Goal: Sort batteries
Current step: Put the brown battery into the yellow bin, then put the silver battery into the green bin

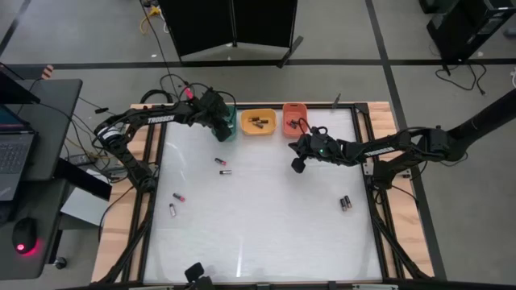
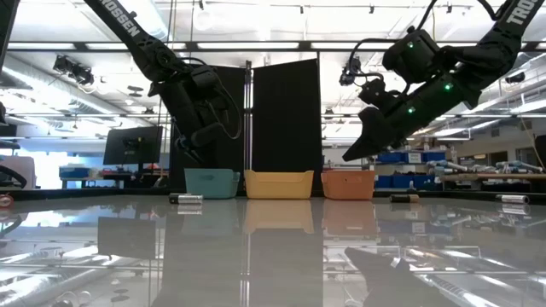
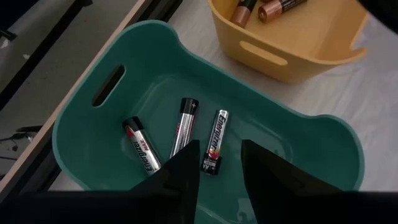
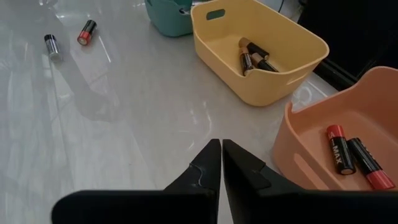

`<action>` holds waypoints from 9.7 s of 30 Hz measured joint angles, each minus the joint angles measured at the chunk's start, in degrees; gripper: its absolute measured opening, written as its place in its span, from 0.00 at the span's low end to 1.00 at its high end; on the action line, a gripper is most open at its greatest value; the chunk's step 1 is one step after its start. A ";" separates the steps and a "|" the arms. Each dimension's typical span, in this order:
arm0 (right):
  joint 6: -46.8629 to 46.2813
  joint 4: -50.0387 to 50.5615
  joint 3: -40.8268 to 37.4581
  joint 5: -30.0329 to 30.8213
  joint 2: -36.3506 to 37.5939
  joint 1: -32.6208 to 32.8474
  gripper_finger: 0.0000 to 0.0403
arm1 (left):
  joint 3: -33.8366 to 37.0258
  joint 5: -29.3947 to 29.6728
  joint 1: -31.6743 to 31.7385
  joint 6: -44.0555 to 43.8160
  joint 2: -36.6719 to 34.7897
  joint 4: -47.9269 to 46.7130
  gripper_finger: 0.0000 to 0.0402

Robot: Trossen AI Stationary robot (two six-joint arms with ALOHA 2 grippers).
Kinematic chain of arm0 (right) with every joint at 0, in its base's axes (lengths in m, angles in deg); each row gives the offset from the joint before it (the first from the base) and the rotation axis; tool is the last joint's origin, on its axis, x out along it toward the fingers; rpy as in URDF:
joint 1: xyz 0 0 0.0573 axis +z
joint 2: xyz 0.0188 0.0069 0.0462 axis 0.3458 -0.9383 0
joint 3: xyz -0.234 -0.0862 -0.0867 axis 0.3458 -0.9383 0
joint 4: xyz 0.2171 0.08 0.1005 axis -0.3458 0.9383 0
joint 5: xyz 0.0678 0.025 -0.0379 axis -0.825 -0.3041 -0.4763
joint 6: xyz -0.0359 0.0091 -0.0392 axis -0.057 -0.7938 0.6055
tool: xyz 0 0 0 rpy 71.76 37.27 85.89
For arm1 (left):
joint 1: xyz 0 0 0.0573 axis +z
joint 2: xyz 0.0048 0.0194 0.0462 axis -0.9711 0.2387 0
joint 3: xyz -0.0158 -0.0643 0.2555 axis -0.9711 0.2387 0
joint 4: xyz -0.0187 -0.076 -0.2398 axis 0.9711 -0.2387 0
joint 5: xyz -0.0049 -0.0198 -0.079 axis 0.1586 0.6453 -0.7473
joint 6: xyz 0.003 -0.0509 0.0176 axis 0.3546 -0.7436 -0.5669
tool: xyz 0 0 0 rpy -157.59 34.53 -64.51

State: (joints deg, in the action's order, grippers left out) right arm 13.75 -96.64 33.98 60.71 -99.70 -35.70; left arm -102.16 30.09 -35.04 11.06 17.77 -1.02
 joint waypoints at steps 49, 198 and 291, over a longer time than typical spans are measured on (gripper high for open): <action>0.02 -0.46 -0.02 -0.02 0.02 0.00 0.06 | 0.00 -0.15 -2.23 0.11 -0.65 2.96 0.32; -60.00 68.33 20.63 -4.63 -2.84 38.29 0.14 | 22.25 -1.46 -38.47 -6.08 -9.25 50.24 0.03; -35.29 87.96 16.51 7.11 11.75 -5.18 0.02 | 30.49 -5.14 -37.51 -5.80 -9.27 67.43 0.03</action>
State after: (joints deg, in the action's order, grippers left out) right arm -21.54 -8.68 50.49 67.82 -87.95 -40.88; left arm -71.67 24.95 -72.55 5.26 8.50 66.41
